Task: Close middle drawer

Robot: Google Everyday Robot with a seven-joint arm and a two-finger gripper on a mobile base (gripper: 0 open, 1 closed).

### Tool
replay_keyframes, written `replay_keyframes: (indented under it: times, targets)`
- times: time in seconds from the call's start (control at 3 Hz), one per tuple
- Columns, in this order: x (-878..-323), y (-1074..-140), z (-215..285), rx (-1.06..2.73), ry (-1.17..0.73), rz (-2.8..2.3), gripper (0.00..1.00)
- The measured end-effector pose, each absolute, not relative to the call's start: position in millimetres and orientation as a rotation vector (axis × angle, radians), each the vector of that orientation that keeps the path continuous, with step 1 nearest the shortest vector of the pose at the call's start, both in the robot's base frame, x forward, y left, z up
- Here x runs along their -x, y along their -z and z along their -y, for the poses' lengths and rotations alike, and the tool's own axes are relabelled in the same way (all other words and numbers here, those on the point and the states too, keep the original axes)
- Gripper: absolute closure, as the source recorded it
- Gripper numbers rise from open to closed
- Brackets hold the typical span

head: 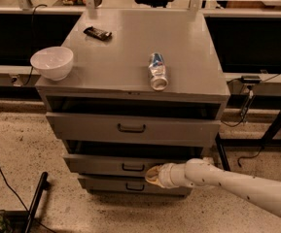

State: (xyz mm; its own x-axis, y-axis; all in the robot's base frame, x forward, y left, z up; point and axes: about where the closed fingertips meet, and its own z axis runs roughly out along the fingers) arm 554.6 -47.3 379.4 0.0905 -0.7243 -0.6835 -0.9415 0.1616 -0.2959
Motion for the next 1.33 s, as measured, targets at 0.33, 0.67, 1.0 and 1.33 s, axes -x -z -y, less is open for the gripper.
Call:
replay_keyframes:
  times: [0.33, 0.67, 1.0, 1.33]
  targets:
    - [-556.8, -377.6, 48.0, 1.614, -0.373, -1.67, 1.0]
    - [-564.7, -376.6, 53.6, 1.6, -0.35, -1.64, 1.0]
    - [-571.7, -377.5, 59.0, 1.589, -0.326, -1.62, 1.0]
    - [-570.6, -381.1, 58.5, 1.605, -0.319, -1.59, 1.0]
